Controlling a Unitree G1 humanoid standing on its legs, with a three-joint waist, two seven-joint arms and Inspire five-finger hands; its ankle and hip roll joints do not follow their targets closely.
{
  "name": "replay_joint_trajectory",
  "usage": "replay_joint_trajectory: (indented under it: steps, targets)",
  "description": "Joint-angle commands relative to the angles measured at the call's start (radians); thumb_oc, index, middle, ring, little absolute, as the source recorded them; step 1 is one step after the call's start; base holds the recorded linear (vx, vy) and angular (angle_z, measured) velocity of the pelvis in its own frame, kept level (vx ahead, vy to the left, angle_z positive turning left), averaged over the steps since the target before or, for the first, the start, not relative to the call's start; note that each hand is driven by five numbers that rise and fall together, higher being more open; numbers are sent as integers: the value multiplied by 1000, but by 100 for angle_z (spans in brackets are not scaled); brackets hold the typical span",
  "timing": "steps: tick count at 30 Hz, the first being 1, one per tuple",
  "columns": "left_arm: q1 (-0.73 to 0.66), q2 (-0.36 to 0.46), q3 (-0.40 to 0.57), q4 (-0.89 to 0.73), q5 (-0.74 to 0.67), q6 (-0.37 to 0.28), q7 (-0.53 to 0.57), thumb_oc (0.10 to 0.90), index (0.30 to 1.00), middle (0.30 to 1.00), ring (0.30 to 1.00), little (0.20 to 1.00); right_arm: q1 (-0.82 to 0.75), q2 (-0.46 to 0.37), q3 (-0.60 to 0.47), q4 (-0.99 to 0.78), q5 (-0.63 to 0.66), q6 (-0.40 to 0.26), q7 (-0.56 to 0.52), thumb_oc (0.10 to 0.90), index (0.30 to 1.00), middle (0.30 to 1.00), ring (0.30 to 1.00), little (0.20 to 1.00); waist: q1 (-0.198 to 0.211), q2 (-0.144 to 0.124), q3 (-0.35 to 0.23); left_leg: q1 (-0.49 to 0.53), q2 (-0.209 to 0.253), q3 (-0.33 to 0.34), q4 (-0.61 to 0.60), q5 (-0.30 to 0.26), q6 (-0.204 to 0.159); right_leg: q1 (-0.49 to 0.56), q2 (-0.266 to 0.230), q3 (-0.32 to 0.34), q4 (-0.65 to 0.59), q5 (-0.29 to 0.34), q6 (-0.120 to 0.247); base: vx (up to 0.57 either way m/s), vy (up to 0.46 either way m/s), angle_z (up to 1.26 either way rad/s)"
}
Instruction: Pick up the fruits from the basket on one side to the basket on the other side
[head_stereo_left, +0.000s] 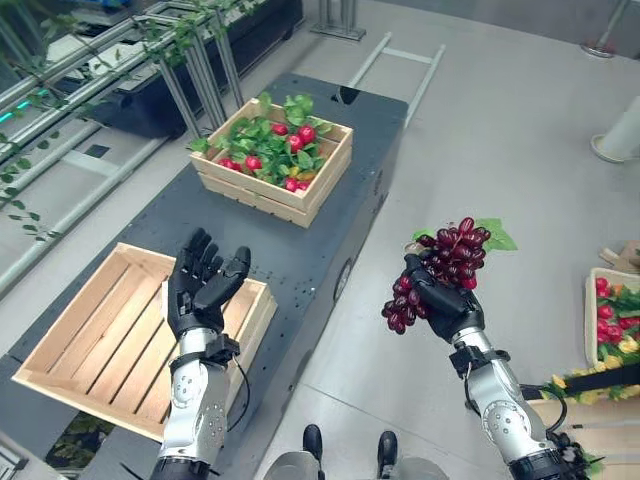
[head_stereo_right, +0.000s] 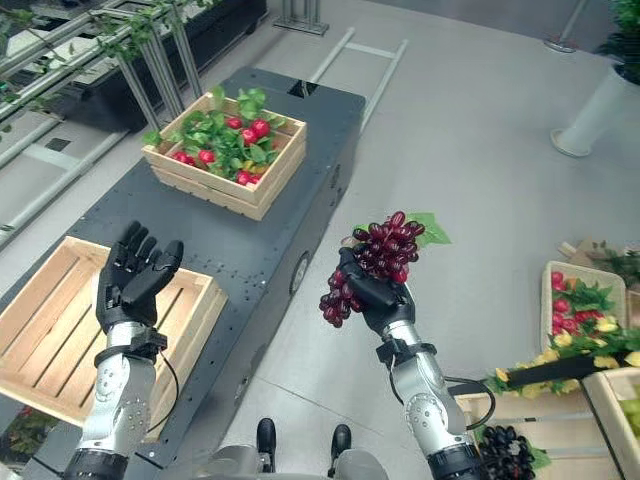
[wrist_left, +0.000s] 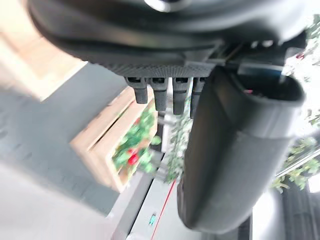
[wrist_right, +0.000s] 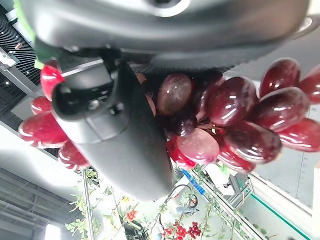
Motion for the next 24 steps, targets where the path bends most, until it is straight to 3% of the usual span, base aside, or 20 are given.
replay_joint_trajectory:
  steps: [1,6,10,12,14,17,18,20,21,24]
  targets:
    - [-83,18,-7,-47,28,-121,14,800,900,900,900,900,-76,10,-34,-95,-39,-66,74,400,300,300,300,300,-20,-16,-136,-44,-77,-58,1,-65,21,30,31,-3,3,-38,-34,-84,-91,1]
    - [-70,3,-19,-54,31,-115,-20,800,900,900,900,900,-33,-4,-50,-81,-73,-19,100,400,300,300,300,300,-41,-29,-146,-45,-86,-47,73,-93,12,25,34,9,3,-29,-47,-69,-35,-3]
    - [-59,3,-22,-59,28,-113,-29,800,900,900,900,900,-41,-19,-44,-46,-72,-13,111,400,300,300,300,300,-34,-54,-135,-94,-99,-87,271,-162,8,30,14,46,3,-9,-54,-84,41,-17]
    - [-35,6,-7,-67,38,-128,-31,800,900,900,900,900,-43,-15,-39,-37,-65,-12,119,400,300,300,300,300,-27,-56,-115,-126,-112,-168,419,-178,35,7,8,105,74,-18,-60,-101,183,-64]
    - [-20,15,5,-76,23,-141,-41,800,900,900,900,900,-35,-5,-32,-39,-79,-19,121,400,300,300,300,300,-28,-42,-104,-98,-120,-238,337,-192,57,-29,20,150,138,-40,-58,-112,241,-71]
    - [-48,23,-17,-44,0,-150,-19,800,900,900,900,900,-50,5,-14,-18,-94,-35,103,400,300,300,300,300,-43,-13,-92,-45,-121,-293,174,-156,68,-74,31,180,169,-47,-43,-171,290,-95]
    - [-85,26,-43,-23,28,-129,1,800,900,900,900,900,-52,-1,-11,-25,-61,-32,81,400,300,300,300,300,-58,-4,-87,-29,-120,-295,107,-122,60,-88,25,178,149,-19,-22,-225,340,-94]
    - [-98,32,-56,-17,116,-105,27,800,900,900,900,900,-47,3,-10,-25,-47,-28,96,400,300,300,300,300,-62,-2,-84,-23,-128,-305,80,-110,60,-100,20,188,126,12,-8,-161,249,-60]
    - [-97,41,-67,4,184,-61,49,800,900,900,900,900,-42,7,-3,-15,-63,-6,107,400,300,300,300,300,-67,5,-77,-10,-131,-296,48,-105,61,-125,12,199,103,46,14,-112,210,-23]
    - [-83,52,-78,48,146,-5,25,800,900,900,900,900,-29,10,5,-3,-87,24,106,400,300,300,300,300,-72,11,-71,4,-139,-281,19,-108,68,-150,5,206,63,89,34,-127,221,-43]
